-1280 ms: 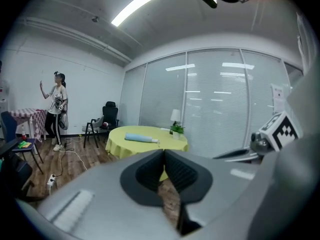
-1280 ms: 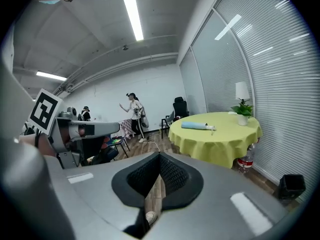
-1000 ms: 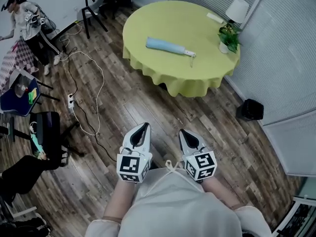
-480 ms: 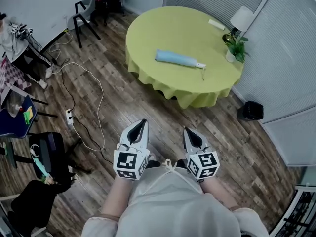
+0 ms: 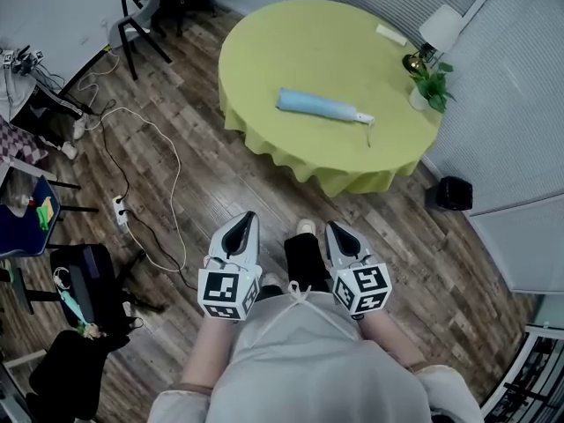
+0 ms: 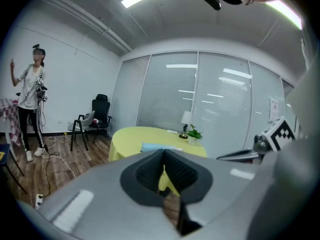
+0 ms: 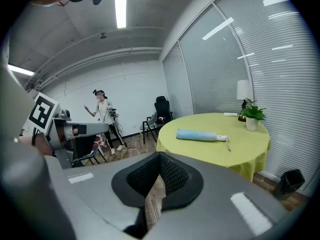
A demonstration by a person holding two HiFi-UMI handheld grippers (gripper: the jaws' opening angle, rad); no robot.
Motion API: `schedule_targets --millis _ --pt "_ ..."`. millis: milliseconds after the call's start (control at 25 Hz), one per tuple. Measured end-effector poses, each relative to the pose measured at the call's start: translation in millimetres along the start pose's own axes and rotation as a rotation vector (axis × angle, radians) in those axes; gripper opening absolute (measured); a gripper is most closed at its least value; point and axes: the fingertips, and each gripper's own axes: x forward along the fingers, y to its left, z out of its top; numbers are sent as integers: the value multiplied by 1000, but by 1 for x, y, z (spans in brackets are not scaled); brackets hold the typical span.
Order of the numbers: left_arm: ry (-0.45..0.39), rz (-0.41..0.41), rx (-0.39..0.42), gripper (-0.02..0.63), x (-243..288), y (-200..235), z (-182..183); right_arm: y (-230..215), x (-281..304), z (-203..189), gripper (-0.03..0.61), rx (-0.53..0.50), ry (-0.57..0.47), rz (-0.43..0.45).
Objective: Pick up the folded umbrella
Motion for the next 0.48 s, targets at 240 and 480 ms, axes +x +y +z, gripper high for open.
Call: schedule_targets --millis 240,480 --pt "-13 10 33 6 75 2 27 -51 56 35 0 -10 -12 39" --pt "-12 -3 55 6 179 -2 57 -129 119 89 0 -23 -30 45"
